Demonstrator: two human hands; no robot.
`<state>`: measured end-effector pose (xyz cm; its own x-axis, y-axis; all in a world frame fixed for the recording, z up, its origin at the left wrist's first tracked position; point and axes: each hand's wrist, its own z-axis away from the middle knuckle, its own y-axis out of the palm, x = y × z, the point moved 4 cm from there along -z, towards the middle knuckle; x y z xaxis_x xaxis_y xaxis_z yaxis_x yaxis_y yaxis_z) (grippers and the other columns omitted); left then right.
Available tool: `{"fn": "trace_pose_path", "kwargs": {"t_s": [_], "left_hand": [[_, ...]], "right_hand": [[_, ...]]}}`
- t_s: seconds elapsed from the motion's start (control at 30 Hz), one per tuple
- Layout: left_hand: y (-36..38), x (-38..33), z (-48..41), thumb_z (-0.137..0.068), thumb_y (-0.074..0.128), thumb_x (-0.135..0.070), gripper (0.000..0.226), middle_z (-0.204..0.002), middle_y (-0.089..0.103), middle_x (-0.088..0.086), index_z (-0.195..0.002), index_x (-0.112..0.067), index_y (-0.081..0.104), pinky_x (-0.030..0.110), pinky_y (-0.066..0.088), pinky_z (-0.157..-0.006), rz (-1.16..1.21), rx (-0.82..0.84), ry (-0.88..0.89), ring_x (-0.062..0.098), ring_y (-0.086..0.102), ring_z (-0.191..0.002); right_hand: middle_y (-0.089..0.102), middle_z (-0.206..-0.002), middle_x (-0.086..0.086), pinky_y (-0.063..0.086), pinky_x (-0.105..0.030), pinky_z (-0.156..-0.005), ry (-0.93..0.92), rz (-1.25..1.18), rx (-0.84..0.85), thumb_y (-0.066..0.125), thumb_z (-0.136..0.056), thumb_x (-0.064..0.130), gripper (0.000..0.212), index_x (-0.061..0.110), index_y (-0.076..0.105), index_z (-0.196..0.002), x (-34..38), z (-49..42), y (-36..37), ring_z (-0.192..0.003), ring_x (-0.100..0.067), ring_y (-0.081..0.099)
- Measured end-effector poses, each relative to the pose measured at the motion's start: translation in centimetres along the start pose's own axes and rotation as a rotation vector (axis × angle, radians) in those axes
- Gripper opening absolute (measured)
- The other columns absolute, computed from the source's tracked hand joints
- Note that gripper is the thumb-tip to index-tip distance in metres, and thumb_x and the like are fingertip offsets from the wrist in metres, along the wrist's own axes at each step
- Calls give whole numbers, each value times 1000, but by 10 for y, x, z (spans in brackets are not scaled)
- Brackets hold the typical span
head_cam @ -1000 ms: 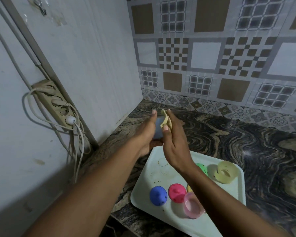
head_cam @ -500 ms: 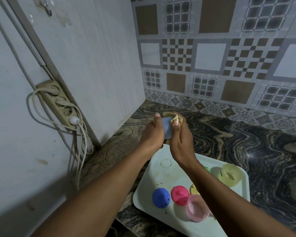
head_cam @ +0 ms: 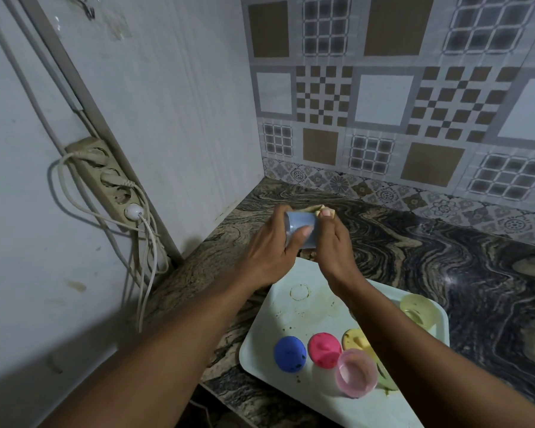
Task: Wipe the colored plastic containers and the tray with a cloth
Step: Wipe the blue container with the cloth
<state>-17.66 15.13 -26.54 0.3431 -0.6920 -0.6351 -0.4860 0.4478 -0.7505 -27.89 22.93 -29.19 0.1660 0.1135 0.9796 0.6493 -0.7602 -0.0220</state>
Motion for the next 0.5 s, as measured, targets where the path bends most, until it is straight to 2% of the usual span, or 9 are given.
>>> {"fn": "trace_pose_path", "kwargs": {"t_s": [0.07,0.17,0.23,0.3,0.37,0.43,0.5], "left_hand": [[0,5,-3,-94,25,-73,63,-123,60,4,-133,-25,37,33,43,-76,68,11,-79,21,61,-102],[2,0,-10,-93,22,-76,72,-125,61,2,-133,-24,52,29,40,-74,242,9,-327,15,59,-97],[0,-6,-10,-99,30,-66,59,-117,61,1,-128,-19,50,28,40,-70,165,-18,-240,16,58,-95],[-1,-5,-5,-99,39,-60,47,-115,60,3,-127,-22,41,30,45,-69,49,-25,-22,20,61,-95],[0,7,-4,-95,43,-61,50,-119,57,4,-132,-28,36,34,49,-73,-5,-29,80,22,60,-95],[-4,20,-7,-91,43,-62,44,-118,56,4,-127,-37,39,35,52,-73,135,-66,-28,20,61,-91],[-9,32,-9,-83,46,-65,38,-113,58,11,-113,-42,46,41,54,-67,428,-62,-230,24,64,-80]], "right_hand": [[68,-102,-7,53,-48,-84,4,21,-7,27,-102,59,56,15,62,-103,-1,1,1,-95,-23,66],[65,-95,-3,48,-32,-78,-89,47,-19,27,-109,42,44,12,59,-100,7,3,1,-87,-15,61],[66,-97,-7,49,-33,-76,-63,25,-9,27,-109,41,46,10,60,-103,10,1,-1,-88,-20,63],[67,-100,-14,54,-32,-66,165,-82,-1,29,-109,36,43,7,61,-106,6,-8,-6,-86,-24,65],[67,-107,-22,57,-34,-62,526,-289,57,35,-108,30,37,4,61,-114,2,-13,-11,-88,-31,66],[71,-100,-23,56,-42,-70,682,-372,14,38,-106,28,38,5,68,-107,3,-13,-22,-86,-36,65],[73,-94,-17,51,-42,-77,579,-310,-88,37,-105,29,42,11,73,-91,7,-15,-35,-87,-32,64]]}}
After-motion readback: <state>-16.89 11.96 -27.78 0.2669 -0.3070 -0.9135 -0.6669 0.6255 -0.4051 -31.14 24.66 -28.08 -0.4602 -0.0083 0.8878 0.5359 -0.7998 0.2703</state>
